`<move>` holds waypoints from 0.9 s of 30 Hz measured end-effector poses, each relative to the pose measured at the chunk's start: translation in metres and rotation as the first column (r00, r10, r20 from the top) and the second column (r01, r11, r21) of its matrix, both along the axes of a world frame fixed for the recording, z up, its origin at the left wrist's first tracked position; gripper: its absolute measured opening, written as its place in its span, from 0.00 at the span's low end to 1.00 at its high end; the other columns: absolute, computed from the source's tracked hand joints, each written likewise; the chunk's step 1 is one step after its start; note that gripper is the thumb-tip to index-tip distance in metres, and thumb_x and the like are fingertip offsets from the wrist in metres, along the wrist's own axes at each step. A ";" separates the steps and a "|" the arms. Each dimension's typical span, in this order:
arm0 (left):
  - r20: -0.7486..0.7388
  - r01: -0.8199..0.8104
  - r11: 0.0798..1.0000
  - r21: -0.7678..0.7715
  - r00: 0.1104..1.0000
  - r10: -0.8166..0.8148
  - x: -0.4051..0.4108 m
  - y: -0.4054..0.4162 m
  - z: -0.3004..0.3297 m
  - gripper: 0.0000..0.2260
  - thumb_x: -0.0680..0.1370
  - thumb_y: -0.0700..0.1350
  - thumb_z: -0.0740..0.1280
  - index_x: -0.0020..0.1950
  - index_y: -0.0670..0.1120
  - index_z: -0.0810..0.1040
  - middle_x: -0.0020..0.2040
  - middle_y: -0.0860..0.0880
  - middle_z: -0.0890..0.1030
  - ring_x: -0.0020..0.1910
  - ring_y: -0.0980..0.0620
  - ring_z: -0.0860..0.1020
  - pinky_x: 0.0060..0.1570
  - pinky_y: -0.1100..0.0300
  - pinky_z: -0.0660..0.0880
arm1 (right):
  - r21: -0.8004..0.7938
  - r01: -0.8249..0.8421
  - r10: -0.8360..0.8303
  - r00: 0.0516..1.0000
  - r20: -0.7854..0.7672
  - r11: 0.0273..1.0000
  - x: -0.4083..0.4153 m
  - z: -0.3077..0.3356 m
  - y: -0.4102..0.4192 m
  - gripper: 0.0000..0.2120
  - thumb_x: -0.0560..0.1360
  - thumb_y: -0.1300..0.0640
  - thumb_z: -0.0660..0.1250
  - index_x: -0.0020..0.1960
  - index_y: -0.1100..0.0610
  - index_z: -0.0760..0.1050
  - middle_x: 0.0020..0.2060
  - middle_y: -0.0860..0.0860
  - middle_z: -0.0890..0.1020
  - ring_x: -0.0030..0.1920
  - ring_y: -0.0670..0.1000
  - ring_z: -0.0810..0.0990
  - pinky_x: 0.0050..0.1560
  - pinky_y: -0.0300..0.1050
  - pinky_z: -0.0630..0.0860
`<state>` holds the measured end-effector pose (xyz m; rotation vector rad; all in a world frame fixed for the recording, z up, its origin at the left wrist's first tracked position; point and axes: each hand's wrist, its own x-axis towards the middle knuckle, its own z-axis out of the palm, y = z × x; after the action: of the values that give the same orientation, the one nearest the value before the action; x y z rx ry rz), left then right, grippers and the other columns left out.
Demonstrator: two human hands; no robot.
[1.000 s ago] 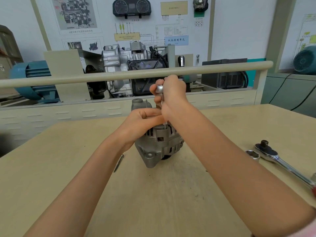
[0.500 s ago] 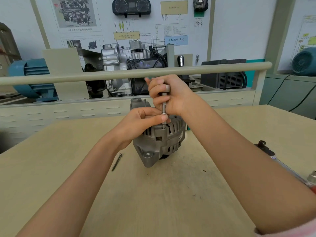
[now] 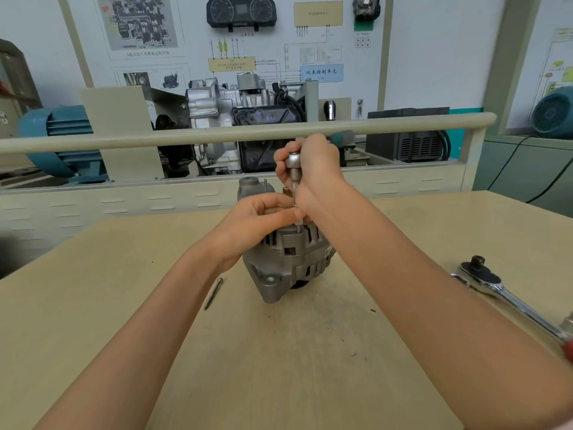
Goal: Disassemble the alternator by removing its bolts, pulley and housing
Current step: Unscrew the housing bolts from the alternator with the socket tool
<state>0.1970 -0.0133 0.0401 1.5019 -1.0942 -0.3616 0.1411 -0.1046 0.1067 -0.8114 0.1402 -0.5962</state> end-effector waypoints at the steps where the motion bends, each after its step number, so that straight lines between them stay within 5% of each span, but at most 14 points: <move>1: -0.001 0.005 1.000 -0.006 1.000 -0.005 0.000 0.000 0.000 0.08 0.71 0.48 0.70 0.49 0.49 0.82 0.45 0.53 0.86 0.47 0.59 0.83 0.44 0.71 0.75 | -0.001 -0.068 0.068 0.997 -0.027 0.998 -0.001 0.002 -0.003 0.15 0.78 0.66 0.47 0.35 0.58 0.64 0.17 0.48 0.67 0.15 0.43 0.67 0.17 0.32 0.64; 5: 0.007 0.019 1.000 0.015 1.000 -0.019 0.000 0.000 0.000 0.13 0.70 0.51 0.69 0.53 0.49 0.83 0.51 0.53 0.85 0.53 0.58 0.82 0.49 0.71 0.75 | 0.020 -0.364 0.364 0.927 -0.094 0.931 -0.002 0.007 -0.019 0.12 0.76 0.68 0.47 0.40 0.59 0.67 0.18 0.46 0.65 0.16 0.41 0.65 0.15 0.30 0.60; 8: 0.007 0.015 1.000 0.015 1.000 -0.015 0.000 0.000 0.000 0.11 0.70 0.51 0.69 0.50 0.51 0.84 0.51 0.54 0.85 0.53 0.59 0.82 0.49 0.71 0.75 | -0.002 -0.616 0.610 0.780 -0.140 0.787 0.000 0.007 -0.028 0.12 0.80 0.63 0.50 0.45 0.63 0.71 0.18 0.45 0.67 0.15 0.41 0.66 0.15 0.29 0.57; 13: 0.002 0.004 1.000 -0.015 1.000 -0.004 0.001 0.000 -0.001 0.11 0.68 0.50 0.70 0.47 0.49 0.84 0.48 0.53 0.86 0.50 0.58 0.83 0.46 0.71 0.75 | 0.051 -0.711 0.712 0.695 -0.100 0.702 0.001 0.006 -0.030 0.13 0.80 0.60 0.51 0.47 0.64 0.72 0.19 0.45 0.68 0.15 0.42 0.66 0.15 0.29 0.54; 17: 0.000 -0.002 1.000 -0.028 1.000 0.002 0.000 -0.001 -0.002 0.11 0.68 0.50 0.70 0.47 0.48 0.84 0.47 0.53 0.86 0.49 0.58 0.83 0.46 0.71 0.75 | 0.038 -0.542 0.543 0.838 -0.046 0.839 -0.006 0.003 -0.022 0.09 0.79 0.63 0.52 0.45 0.60 0.70 0.19 0.45 0.67 0.16 0.40 0.66 0.15 0.29 0.54; 20: 0.005 -0.019 0.999 -0.033 1.000 0.019 0.000 -0.002 -0.002 0.08 0.69 0.48 0.70 0.46 0.49 0.83 0.44 0.54 0.86 0.45 0.59 0.83 0.44 0.71 0.75 | 0.055 -0.002 0.000 0.999 0.033 0.998 -0.003 -0.003 -0.003 0.09 0.79 0.66 0.48 0.49 0.58 0.65 0.23 0.48 0.69 0.17 0.43 0.67 0.15 0.32 0.56; 22: 0.022 -0.030 0.999 -0.039 0.999 0.030 0.001 -0.002 -0.003 0.05 0.73 0.41 0.69 0.44 0.50 0.83 0.40 0.55 0.85 0.41 0.60 0.83 0.42 0.71 0.75 | 0.042 0.297 -0.300 0.946 0.122 0.954 0.002 -0.008 0.007 0.07 0.81 0.64 0.47 0.49 0.58 0.62 0.29 0.51 0.69 0.19 0.45 0.67 0.17 0.32 0.60; 27: 0.012 -0.017 1.000 -0.022 1.000 0.018 0.001 0.000 -0.003 0.06 0.76 0.41 0.68 0.45 0.51 0.84 0.43 0.53 0.86 0.45 0.57 0.83 0.45 0.68 0.77 | -0.076 0.125 -0.127 0.992 -0.016 0.989 0.006 -0.001 0.006 0.09 0.78 0.66 0.47 0.44 0.57 0.62 0.23 0.50 0.70 0.16 0.43 0.66 0.16 0.31 0.55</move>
<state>0.1977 -0.0130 0.0373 1.4951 -1.0907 -0.3277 0.1469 -0.0983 0.1056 -0.8864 0.1904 -0.7153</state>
